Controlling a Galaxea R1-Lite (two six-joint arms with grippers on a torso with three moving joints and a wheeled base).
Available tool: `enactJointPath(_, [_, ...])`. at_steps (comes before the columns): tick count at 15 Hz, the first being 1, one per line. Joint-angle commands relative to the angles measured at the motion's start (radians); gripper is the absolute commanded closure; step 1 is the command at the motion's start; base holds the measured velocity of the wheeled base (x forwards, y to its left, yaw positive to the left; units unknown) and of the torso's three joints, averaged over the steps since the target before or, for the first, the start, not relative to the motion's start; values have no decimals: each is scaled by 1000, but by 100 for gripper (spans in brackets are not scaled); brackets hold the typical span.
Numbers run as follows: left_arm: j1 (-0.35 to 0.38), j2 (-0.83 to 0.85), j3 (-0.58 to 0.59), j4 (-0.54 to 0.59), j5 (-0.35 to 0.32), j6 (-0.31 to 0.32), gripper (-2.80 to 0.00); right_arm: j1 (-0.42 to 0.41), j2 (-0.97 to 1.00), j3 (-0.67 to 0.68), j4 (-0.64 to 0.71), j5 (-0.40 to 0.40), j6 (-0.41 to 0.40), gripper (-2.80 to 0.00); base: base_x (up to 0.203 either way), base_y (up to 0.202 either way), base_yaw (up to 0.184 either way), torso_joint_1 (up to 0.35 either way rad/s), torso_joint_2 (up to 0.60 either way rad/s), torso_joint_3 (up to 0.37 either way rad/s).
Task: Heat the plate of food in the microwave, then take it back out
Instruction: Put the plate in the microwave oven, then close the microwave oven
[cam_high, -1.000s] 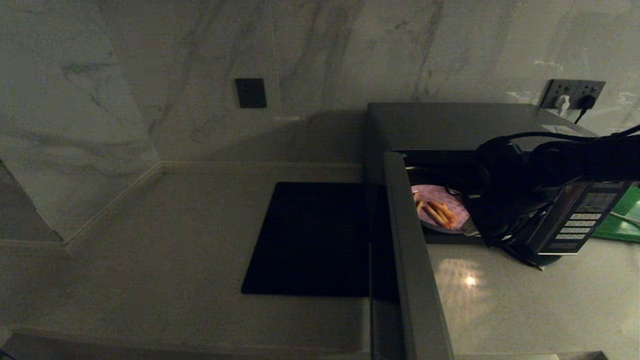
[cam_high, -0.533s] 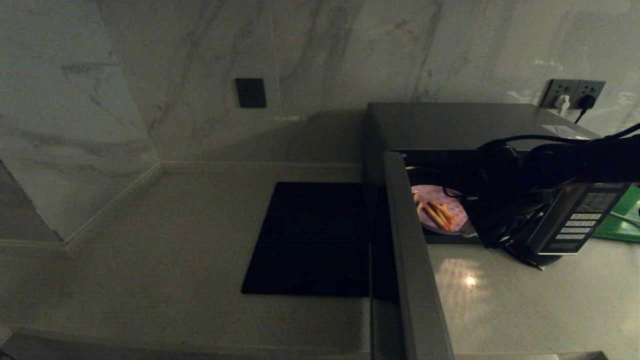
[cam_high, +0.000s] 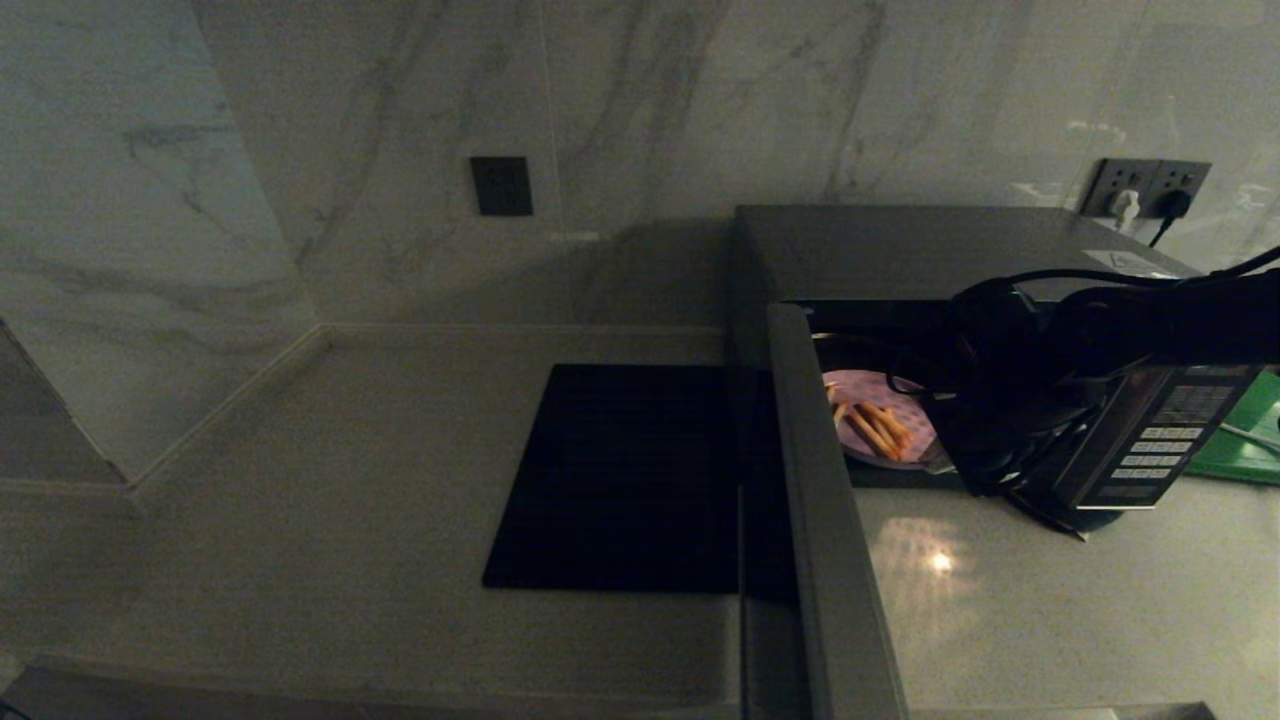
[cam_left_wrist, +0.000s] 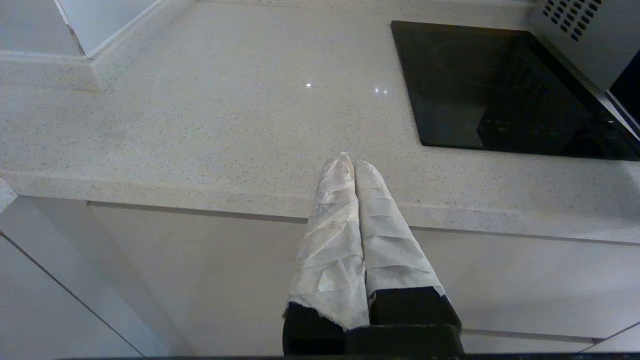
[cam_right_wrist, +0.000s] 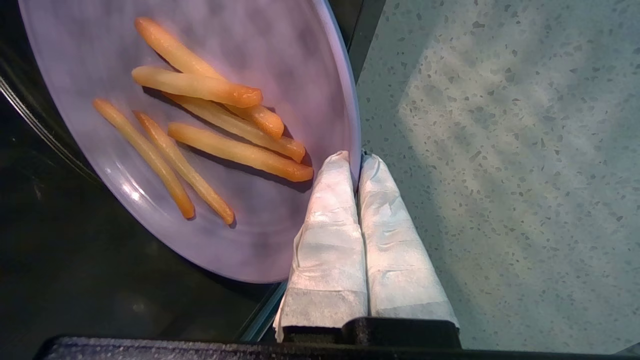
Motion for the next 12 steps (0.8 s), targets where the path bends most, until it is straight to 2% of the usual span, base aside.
enactJointPath(1, [0, 2, 0, 0, 0, -1, 0, 0, -6, 0, 3, -1, 8, 0, 0, 0, 0, 0, 0, 0])
enactJointPath(3, [0, 1, 0, 0, 0, -1, 0, 0, -9, 2, 4, -2, 8, 0, 0, 0, 0, 0, 0, 0])
enactJointPath(4, [0, 2, 0, 0, 0, -1, 0, 0, -11, 2, 4, -2, 8, -280, 0, 0, 0, 0, 0, 0])
enactJointPath(12, [0, 0, 0, 0, 0, -1, 0, -3, -71, 22, 1, -29, 11, -280, 0, 0, 0, 0, 0, 0])
